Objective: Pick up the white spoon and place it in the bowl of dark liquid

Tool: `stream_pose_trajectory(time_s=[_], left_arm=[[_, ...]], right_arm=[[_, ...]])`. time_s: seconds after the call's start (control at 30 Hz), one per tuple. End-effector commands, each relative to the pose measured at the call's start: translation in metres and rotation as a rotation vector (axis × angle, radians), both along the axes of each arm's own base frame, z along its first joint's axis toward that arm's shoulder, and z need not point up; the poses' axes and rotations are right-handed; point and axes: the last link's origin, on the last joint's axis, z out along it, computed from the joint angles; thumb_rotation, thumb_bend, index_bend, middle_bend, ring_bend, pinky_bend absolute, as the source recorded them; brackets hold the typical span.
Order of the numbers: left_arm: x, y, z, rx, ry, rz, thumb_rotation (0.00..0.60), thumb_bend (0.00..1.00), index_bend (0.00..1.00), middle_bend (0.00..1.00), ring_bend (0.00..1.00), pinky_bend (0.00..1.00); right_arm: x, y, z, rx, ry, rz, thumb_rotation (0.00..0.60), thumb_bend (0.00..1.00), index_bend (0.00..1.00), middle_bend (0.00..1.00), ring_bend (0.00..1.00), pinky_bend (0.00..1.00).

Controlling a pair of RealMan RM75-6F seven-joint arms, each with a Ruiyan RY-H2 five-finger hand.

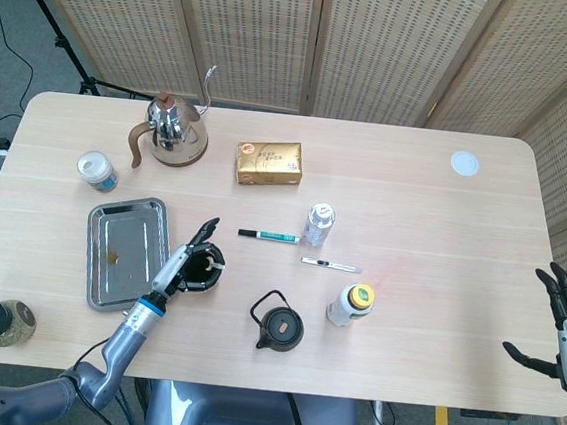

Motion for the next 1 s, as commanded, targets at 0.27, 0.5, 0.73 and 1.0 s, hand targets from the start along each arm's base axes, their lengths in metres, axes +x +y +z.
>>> stream_pose_trajectory(time_s=[0.27, 0.5, 0.73, 1.0], left_arm=[[0.004, -0.011, -0.002, -0.018, -0.017, -0.027, 0.6, 0.44, 0.63, 0.0, 0.0, 0.0], [-0.003, -0.024, 0.0, -0.02, -0.03, -0.034, 0.6, 0.45, 0.63, 0.0, 0.0, 0.0], [-0.018, -0.026, 0.006, 0.002, -0.027, -0.006, 0.6, 0.45, 0.63, 0.0, 0.0, 0.0], [-0.018, -0.018, 0.009, 0.043, -0.02, -0.002, 0.6, 0.45, 0.63, 0.0, 0.0, 0.0]], right_arm=[[0.0, 0.0, 0.002, -0.003, -0.004, 0.002, 0.6, 0.0, 0.05, 0.0, 0.0, 0.0], [0.001, 0.001, 0.002, -0.006, -0.006, 0.006, 0.6, 0.0, 0.05, 0.0, 0.0, 0.0], [0.001, 0.001, 0.002, -0.006, -0.006, 0.007, 0.6, 0.0, 0.05, 0.0, 0.0, 0.0], [0.001, 0.001, 0.001, -0.002, -0.006, 0.004, 0.6, 0.0, 0.05, 0.0, 0.0, 0.0]])
